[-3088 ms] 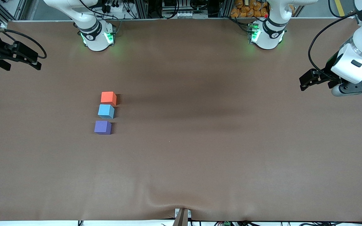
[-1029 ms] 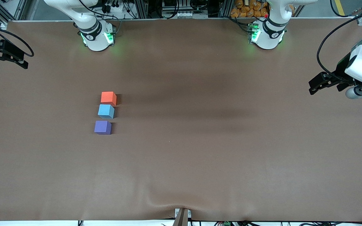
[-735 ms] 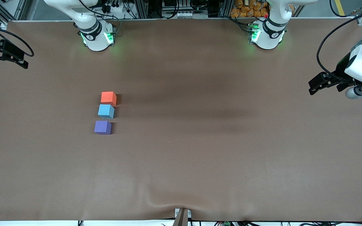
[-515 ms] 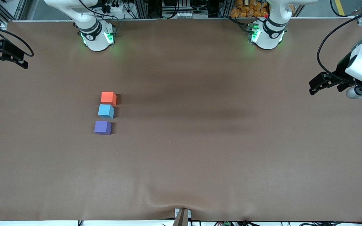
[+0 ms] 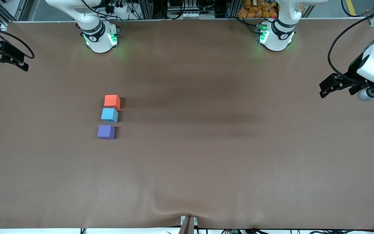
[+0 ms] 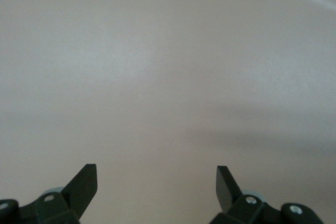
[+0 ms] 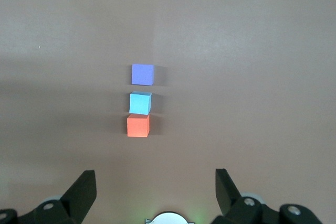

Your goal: Place blue block between orange and purple blocks

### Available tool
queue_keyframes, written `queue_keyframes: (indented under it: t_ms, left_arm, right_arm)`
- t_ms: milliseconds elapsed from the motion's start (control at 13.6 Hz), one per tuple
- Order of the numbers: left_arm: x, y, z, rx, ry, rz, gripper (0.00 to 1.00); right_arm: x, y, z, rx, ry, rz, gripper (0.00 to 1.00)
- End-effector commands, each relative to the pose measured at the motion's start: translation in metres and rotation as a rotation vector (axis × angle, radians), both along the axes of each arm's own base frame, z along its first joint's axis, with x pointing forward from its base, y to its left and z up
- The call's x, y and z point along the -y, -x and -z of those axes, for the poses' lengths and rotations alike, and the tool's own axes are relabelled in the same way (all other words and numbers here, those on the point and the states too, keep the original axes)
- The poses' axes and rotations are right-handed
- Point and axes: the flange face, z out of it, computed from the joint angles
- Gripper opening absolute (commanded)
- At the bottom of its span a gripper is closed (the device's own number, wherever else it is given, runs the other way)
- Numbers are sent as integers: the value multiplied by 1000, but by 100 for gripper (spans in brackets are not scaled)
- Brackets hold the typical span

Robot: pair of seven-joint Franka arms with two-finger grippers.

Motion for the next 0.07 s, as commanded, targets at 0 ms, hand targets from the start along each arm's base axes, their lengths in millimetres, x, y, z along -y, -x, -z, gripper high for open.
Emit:
queue_keyframes:
  t_ms: [0]
  left_arm:
    - [3,10,-21,3,-18,24,100]
  right_arm:
    - [2,5,-5,1,0,-12,100]
